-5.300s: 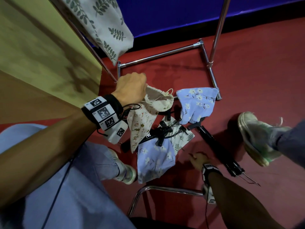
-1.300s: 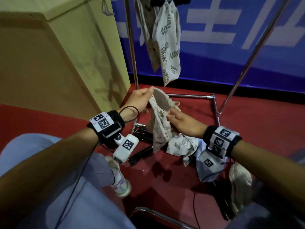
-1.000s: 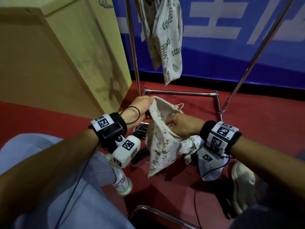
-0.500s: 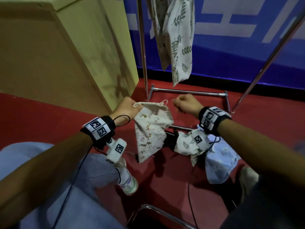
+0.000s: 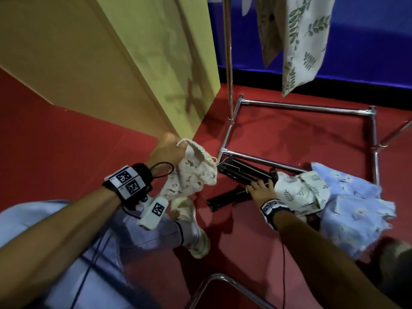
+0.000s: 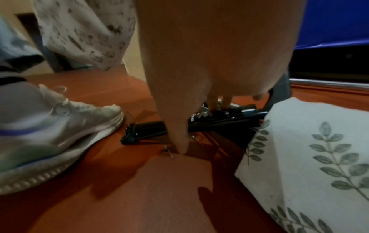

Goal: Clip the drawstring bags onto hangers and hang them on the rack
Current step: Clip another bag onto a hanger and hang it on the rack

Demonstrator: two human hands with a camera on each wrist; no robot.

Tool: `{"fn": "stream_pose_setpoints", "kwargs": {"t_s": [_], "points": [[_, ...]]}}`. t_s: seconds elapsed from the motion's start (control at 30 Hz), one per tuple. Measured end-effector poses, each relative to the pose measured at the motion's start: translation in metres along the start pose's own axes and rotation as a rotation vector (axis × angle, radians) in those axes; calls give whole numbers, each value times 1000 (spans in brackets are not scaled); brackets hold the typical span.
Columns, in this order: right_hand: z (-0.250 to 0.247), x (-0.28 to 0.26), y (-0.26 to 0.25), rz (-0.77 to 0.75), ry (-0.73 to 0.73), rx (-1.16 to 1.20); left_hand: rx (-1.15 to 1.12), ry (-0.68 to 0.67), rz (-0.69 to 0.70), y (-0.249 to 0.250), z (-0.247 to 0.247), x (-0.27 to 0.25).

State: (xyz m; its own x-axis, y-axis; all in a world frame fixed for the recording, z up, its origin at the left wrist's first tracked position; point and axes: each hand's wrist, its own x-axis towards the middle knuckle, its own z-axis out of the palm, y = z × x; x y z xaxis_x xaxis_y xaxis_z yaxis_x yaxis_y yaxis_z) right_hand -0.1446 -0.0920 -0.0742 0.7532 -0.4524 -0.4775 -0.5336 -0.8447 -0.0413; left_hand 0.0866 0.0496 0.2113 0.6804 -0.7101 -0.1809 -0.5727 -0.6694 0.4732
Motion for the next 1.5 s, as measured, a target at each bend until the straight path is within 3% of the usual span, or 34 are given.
{"fn": "stream_pose_setpoints", "kwargs": {"t_s": [0.2,0.3,0.43,0.63,0.8,0.9,1.2,1.37,1.5], "points": [[9,18,-11,5,-6,-185,93,-14,50,-15,0,3],[29,14,-17,-50,-83,-234,108,-48,44,-18,1,0],[35,9,-15,-4,-111,-162,77,-70,17,-21,-3,0],[-30,-1,22,209,235,309,-34,-26,10,-11,-18,2],[-109,-32,53,276,623,1141,-97,7,14,5,-26,5],[-170,-63,69,273,852,1393,-118,57,75,35,-33,-1],[-283,-204,140,254,1132,1064,-232,46,302,116,-29,-29],[-307,-264,150,273,1309,1285,-194,15,383,149,-5,-25],[-282,-268,160,320,1060,1485,-183,-39,413,164,20,-22]]}}
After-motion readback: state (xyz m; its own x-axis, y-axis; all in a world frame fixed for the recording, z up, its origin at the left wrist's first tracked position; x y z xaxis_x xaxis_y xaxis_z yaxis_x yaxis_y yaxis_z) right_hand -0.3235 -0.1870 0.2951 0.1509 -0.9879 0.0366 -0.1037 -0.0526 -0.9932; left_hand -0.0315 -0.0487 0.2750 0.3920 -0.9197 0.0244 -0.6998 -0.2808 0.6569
